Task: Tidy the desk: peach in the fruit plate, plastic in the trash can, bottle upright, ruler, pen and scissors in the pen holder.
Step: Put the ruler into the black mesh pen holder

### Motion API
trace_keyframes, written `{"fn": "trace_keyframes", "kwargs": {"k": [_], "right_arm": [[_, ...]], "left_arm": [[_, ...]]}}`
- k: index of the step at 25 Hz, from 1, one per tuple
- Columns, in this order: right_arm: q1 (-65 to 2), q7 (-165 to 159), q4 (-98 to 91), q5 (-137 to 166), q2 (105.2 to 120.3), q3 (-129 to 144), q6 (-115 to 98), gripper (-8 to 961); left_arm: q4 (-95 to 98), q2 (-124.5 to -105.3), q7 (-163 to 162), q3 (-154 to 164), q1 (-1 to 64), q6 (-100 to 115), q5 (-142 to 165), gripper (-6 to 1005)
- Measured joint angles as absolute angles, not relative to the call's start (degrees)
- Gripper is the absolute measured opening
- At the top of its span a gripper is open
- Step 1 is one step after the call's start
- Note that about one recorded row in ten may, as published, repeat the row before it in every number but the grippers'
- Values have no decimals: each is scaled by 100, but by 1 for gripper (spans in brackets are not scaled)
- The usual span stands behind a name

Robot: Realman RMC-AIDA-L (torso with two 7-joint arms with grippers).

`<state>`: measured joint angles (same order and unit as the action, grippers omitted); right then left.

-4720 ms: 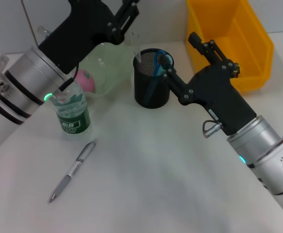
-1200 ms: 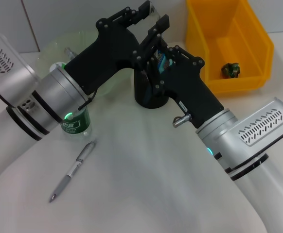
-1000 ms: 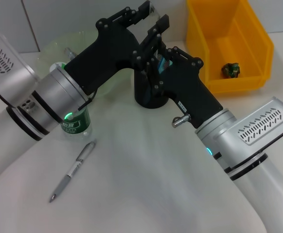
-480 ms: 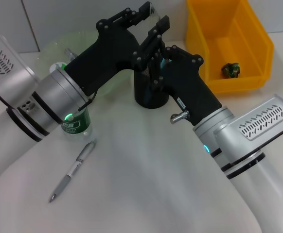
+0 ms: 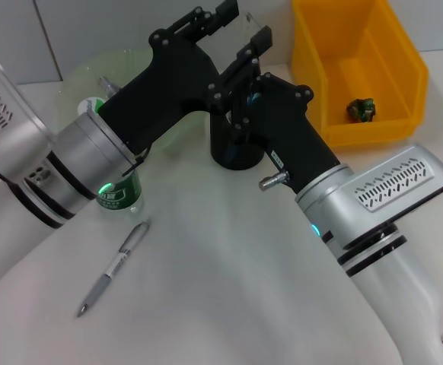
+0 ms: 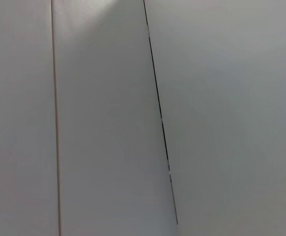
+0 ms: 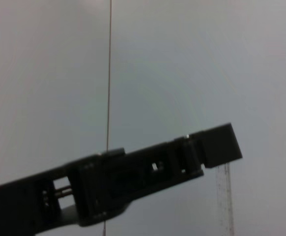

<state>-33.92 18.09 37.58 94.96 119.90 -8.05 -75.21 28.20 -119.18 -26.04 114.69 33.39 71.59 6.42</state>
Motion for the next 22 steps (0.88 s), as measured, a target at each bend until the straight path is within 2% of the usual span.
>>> {"fn": "trace_keyframes", "kwargs": {"k": [5,9,16,22], "right_arm": [[-3392,1809,3759,9530,11980,-827,-7446,13],[-3378,1809,3771,9551,11963,-892,-7473,12],[-3448,1477,3523,9775,11894,-1579,-7186,17],[-3724,790,3165,11262,11900,-3003,-5830,30]], "left_arm": [[2883,-11918,-2594,11471,3304,7160,637,432],[2884,-11918,-2611,11460,3290,7171,636,571],[2899,-11850,-2786,11457,2802,7830,712,802],[2776,-11726,-2937,11371,2173,8281,1525,802]]}}
